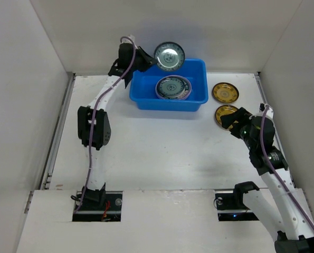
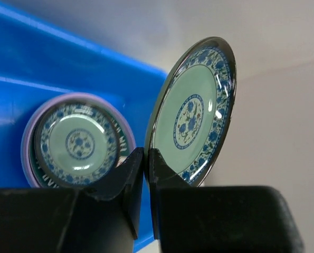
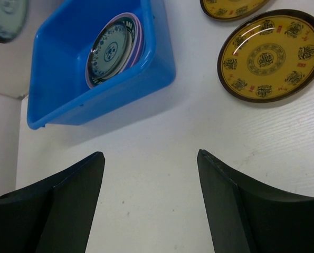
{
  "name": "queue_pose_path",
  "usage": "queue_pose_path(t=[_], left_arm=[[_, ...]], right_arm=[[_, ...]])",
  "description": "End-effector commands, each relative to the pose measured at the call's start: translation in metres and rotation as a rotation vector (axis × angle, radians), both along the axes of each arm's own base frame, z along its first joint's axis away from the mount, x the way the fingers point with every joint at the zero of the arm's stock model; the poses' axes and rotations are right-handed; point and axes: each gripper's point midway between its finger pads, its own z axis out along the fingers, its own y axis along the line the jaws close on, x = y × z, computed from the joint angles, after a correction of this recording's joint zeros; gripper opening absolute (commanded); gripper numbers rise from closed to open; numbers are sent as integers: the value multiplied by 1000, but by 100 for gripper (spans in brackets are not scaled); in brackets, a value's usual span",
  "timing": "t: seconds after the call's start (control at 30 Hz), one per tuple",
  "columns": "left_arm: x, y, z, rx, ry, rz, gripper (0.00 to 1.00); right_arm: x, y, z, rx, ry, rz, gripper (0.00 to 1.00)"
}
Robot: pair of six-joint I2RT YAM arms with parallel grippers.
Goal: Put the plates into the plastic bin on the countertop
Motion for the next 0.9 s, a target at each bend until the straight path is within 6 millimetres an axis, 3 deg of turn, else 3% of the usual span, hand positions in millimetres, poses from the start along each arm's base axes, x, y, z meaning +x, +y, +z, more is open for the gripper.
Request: queue_pose_path(t=[0.0, 0.17, 0.43, 0.6, 0.73, 0.87], left_arm=[[6, -11, -17, 56, -26, -62, 6], [13, -35, -56, 110, -14, -103, 7], [18, -55, -109, 164, 36, -142, 13], [16, -54, -119, 216, 39, -148, 33], [14, -50, -114, 263, 17, -147, 60], [10, -44, -107, 311, 3, -150, 85]], right_arm=[[-8, -9, 3, 3, -8, -39, 77], [-17, -16, -2, 2, 0, -60, 77], [-25, -29, -6, -5, 10, -104, 77], [-27, -48, -24, 9, 64, -191, 77], [-26, -65, -48, 73, 145, -274, 78], [-22, -69, -67, 163, 247, -282, 77]])
